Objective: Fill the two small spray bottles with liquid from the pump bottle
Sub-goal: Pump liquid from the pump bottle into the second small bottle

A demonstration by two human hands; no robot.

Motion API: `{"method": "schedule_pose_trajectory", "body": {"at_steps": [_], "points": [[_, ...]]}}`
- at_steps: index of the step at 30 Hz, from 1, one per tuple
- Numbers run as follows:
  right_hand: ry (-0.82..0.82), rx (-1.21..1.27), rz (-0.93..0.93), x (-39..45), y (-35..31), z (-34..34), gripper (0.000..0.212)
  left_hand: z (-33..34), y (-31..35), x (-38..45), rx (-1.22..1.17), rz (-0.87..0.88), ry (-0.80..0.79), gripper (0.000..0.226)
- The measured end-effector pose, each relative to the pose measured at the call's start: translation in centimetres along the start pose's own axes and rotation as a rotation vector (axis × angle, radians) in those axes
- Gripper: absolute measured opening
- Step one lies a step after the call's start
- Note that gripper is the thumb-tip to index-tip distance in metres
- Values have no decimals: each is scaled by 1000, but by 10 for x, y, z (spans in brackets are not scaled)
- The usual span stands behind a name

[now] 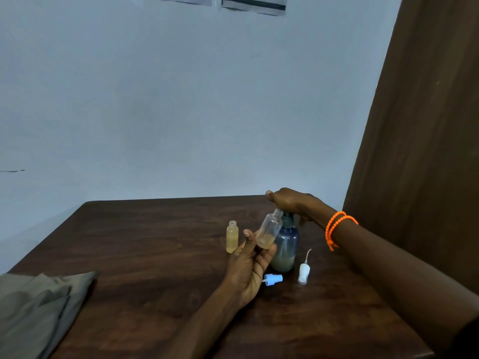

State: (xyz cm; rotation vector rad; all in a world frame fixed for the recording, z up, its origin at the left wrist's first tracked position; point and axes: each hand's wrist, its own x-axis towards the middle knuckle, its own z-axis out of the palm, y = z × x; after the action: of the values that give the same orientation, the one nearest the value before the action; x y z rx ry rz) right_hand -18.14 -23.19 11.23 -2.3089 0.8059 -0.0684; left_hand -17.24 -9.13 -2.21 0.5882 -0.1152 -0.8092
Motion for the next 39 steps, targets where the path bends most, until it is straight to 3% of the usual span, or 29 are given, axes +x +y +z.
{"method": "schedule_pose_trajectory", "body": {"at_steps": [4,8,20,24,28,32,39], "points": [[12,42,-7,3,5,6,47,0,1,1,0,6,-9,28],[-14,-5,8,-3,0,2,42,0,0,1,-15,5,-2,40],[-32,47,14,3,2,0,36,2,2,-2,5,24,-25,48],[13,129,-17,9,9,7,35,0,3,0,9,4,-22,34],[4,59,25,-2,6,7,39,2,1,-2,6,13,-16,42],[-30,40,28,-2,-1,1,41,4,2,-4,-6,-2,-3,28],[7,69,11,-1,6,9,40,1,2,-1,3,-5,-6,25]]}}
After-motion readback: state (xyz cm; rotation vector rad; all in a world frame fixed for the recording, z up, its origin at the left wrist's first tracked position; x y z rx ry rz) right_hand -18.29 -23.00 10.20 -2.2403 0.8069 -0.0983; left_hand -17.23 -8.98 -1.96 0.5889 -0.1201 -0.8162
